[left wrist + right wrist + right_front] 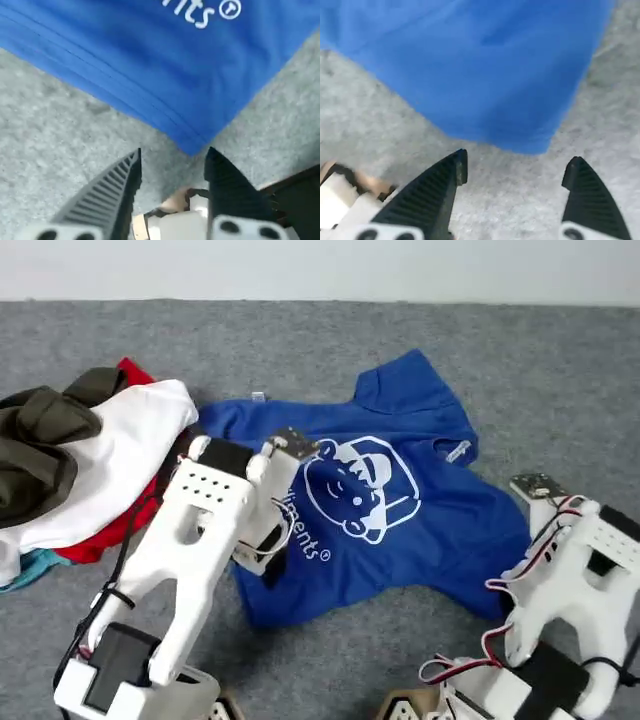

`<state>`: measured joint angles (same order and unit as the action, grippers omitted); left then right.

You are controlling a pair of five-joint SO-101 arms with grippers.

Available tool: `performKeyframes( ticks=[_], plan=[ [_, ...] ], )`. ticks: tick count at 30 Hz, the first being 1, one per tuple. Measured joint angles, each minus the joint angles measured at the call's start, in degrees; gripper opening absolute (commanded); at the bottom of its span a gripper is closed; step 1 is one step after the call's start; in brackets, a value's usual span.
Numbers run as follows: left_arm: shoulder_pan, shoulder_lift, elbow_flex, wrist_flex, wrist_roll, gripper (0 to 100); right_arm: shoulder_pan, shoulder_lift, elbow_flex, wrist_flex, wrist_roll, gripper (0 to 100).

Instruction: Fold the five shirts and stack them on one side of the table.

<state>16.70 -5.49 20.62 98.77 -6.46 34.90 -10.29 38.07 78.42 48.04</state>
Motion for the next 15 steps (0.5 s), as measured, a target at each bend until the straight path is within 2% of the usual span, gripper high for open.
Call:
performKeyframes(
  ticks=[10, 12, 15],
  plan=[
    [0.09, 0.0, 5.45, 0.18, 0.0, 18, -0.09, 11.43, 0.26, -4.92, 0.0, 30.0],
    [0.09, -0.09, 5.45, 0.18, 0.0, 18, -0.09, 13.1, -0.09, -6.24, 0.0, 24.9],
    [0.09, -0.09, 5.63, 0.18, -0.09, 18, 0.18, 14.24, -0.88, -7.47, 0.0, 10.2]
  ],
)
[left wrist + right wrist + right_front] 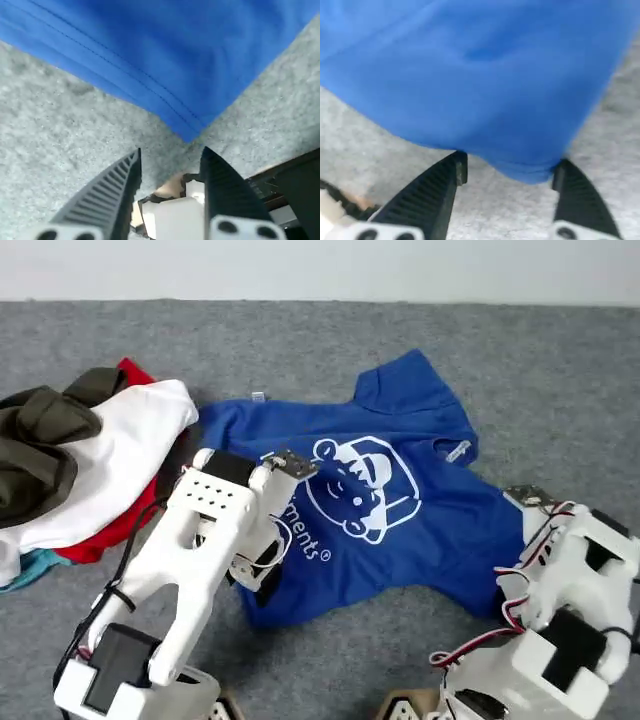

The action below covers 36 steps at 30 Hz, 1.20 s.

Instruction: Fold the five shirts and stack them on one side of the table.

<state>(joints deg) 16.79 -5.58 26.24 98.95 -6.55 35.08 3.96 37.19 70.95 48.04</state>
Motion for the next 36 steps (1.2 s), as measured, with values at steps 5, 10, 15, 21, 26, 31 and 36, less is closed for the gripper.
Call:
performKeyframes(
  ticks=[5, 10, 15, 21, 26, 31, 36],
  plan=[
    [0.0, 0.0, 0.35, 0.0, -0.26, 18, 1.23, 0.97, -2.73, -2.29, -0.09, 2.3],
    [1.41, 0.0, 0.35, 0.0, -0.26, 18, 1.14, 2.46, -3.25, -2.37, -0.09, 0.9],
    [8.35, -0.35, 0.35, 0.0, -0.26, 18, 1.14, 2.55, -3.25, -2.37, -0.09, 0.9],
    [17.85, -0.35, 2.02, 0.0, -0.26, 18, 1.14, 2.99, -3.96, -2.37, -0.09, 0.9],
    [18.81, -0.35, 6.77, 0.0, -2.99, 18, 0.97, 3.25, -6.77, 0.18, -0.09, 0.9],
    [14.68, -0.35, 9.23, -2.64, -4.13, 18, 0.79, 3.34, -13.01, 6.07, -0.09, 0.9],
    [14.15, -0.35, 10.46, -7.74, -4.4, 18, 0.79, 3.34, -19.25, 10.9, -0.09, 0.9]
  ],
)
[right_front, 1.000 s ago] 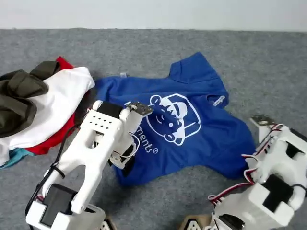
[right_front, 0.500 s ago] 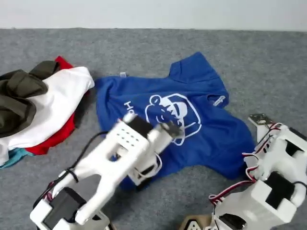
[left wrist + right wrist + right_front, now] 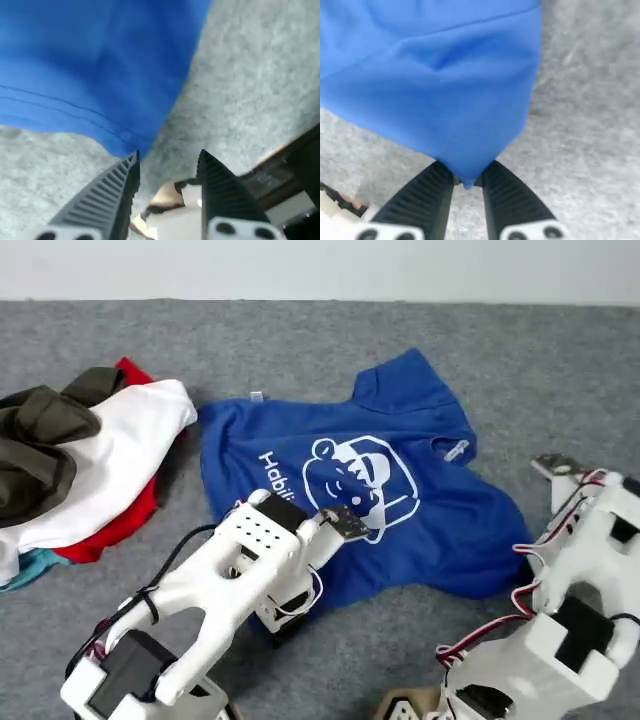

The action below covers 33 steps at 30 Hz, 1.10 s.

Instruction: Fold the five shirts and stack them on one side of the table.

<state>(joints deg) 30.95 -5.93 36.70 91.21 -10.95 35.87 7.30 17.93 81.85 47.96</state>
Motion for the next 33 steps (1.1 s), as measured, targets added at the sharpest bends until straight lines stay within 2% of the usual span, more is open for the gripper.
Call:
performKeyframes(
  ticks=[12, 20, 28, 33],
  plan=[
    [0.0, 0.0, 8.44, -11.43, -0.7, 17, 0.0, 0.0, -1.49, 1.23, 0.0, 0.9],
    [0.0, 0.0, 9.05, -19.43, -1.14, 1, 0.0, 0.0, -1.49, 1.23, 0.0, 0.9],
    [-0.26, 0.0, 9.23, -20.4, -5.98, 1, 0.0, 0.0, -1.49, 1.32, 0.0, 0.9],
    [-0.35, 0.0, 9.23, -19.25, -6.33, 1, -0.53, 0.0, -5.19, 5.8, 0.0, 0.9]
  ],
)
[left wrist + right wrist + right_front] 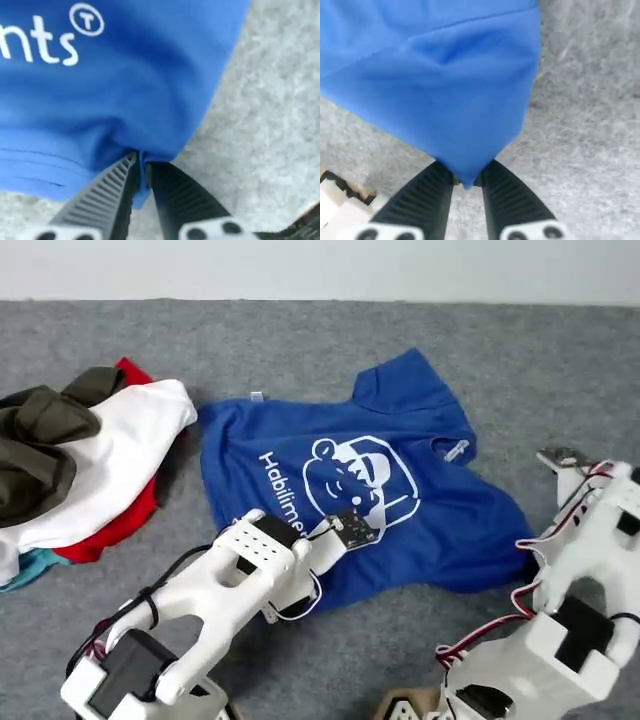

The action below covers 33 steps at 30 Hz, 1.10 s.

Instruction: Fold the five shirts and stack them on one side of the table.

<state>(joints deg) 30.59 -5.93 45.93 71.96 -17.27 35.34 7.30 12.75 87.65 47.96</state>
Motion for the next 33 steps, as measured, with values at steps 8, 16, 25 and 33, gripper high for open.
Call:
performKeyframes(
  ticks=[8, 16, 25, 33],
  plan=[
    [0.0, -0.18, -3.08, 6.68, 0.0, 1, -3.87, 0.0, -11.96, 9.85, -1.93, 0.9],
    [0.0, -0.18, -16.79, 23.91, -1.41, 1, -3.08, 0.0, -15.56, 12.75, -3.34, 0.9],
    [0.7, -0.18, -19.69, 26.73, -3.78, 1, 8.26, 0.0, -15.56, 12.75, 4.13, 0.9],
    [12.04, -8.0, -19.69, 26.73, -3.78, 1, 17.93, 0.0, -15.56, 12.92, 13.19, 0.9]
  ],
)
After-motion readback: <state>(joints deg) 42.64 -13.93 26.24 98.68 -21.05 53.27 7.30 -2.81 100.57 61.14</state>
